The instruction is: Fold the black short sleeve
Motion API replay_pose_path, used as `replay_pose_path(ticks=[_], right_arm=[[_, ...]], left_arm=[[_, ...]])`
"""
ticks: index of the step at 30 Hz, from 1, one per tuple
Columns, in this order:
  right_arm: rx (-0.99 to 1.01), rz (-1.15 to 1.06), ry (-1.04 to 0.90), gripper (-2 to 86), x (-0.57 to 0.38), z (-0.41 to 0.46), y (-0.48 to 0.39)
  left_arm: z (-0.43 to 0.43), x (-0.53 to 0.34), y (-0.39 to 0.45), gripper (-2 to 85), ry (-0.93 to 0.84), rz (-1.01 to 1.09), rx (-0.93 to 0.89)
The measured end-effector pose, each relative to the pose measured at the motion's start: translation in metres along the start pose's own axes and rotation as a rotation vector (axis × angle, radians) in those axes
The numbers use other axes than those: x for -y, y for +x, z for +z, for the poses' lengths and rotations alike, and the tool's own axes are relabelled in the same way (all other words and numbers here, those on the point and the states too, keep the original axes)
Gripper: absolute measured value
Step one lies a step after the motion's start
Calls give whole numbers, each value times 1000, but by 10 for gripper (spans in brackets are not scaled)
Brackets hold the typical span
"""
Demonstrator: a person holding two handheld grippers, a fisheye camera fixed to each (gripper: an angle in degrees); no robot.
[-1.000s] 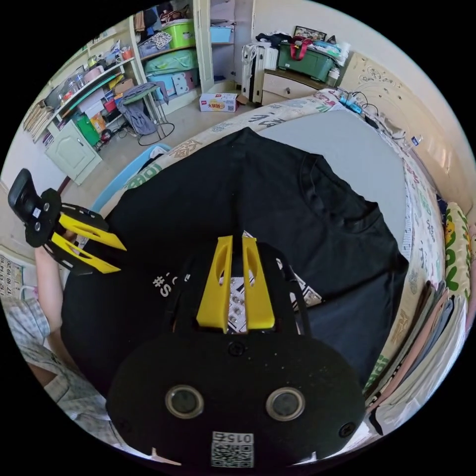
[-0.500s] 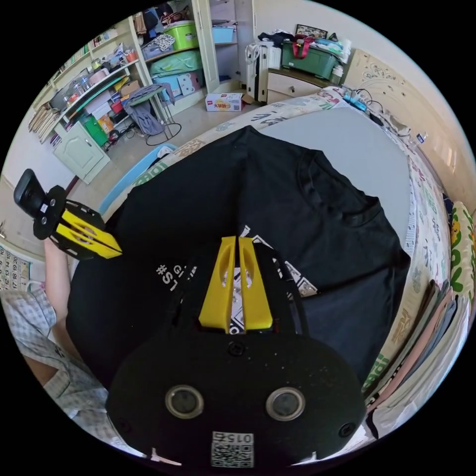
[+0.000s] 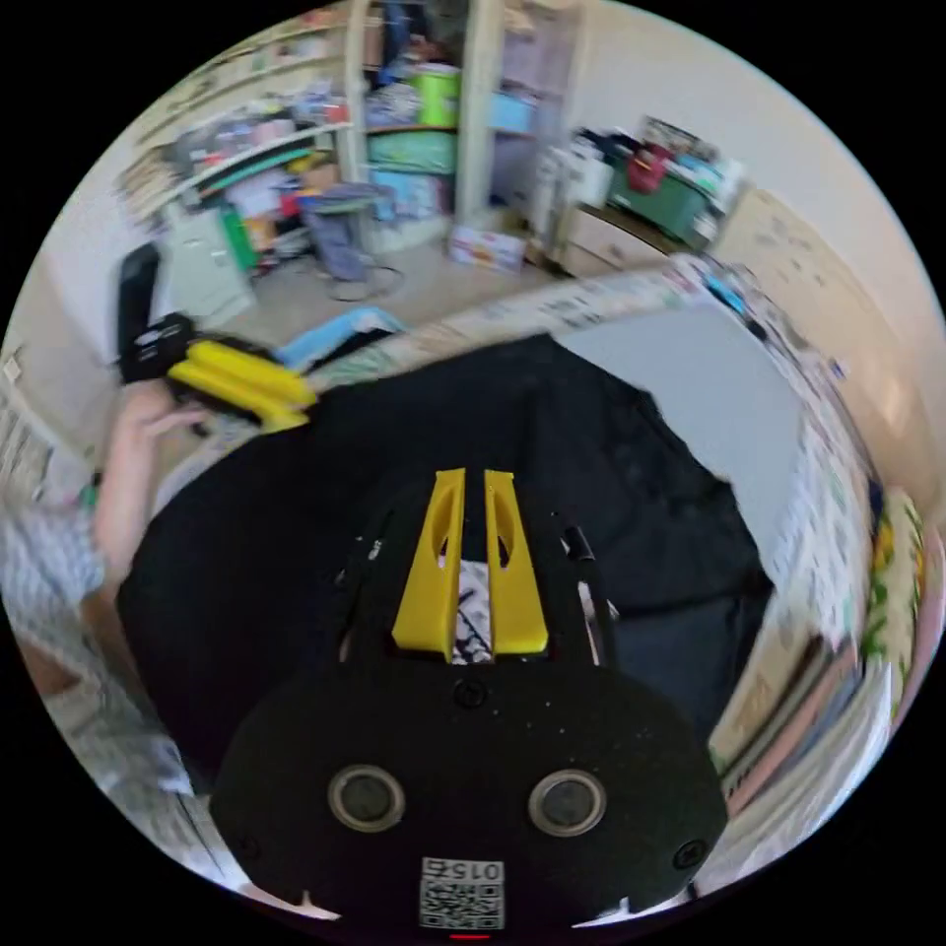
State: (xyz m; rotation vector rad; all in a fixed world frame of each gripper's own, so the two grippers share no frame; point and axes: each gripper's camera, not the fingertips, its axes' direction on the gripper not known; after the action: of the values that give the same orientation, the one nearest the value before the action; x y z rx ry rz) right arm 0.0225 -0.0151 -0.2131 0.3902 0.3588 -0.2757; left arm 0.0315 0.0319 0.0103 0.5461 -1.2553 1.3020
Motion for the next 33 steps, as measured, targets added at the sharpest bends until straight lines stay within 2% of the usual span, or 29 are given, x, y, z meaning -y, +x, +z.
replay_pose_path(ticks=[2, 5, 10, 12, 17, 28, 30, 33], right_arm=[[106, -190, -24, 58, 25, 17, -42], [155, -336, -148, 79, 48, 56, -83], [80, -439, -336, 75, 63, 108, -120], [29, -440, -337, 58, 65, 115, -126], [79, -430, -362, 32, 63, 126, -128], [121, -402, -356, 42, 40, 145, -135], [110, -354, -304, 47, 28, 133, -124], [15, -123, -151, 55, 3, 106, -84]], left_arm=[[1, -1, 3, 69, -89, -16, 85], [10, 1, 6, 79, -153, -15, 51], [19, 3, 11, 26, -218, -32, 120], [15, 5, 12, 8, -210, -42, 110], [4, 9, 17, -5, -203, -53, 131], [-4, 15, 18, 1, -233, -81, 114], [-14, 16, 16, 11, -217, -96, 101], [-40, 20, 19, 47, -136, -106, 131]])
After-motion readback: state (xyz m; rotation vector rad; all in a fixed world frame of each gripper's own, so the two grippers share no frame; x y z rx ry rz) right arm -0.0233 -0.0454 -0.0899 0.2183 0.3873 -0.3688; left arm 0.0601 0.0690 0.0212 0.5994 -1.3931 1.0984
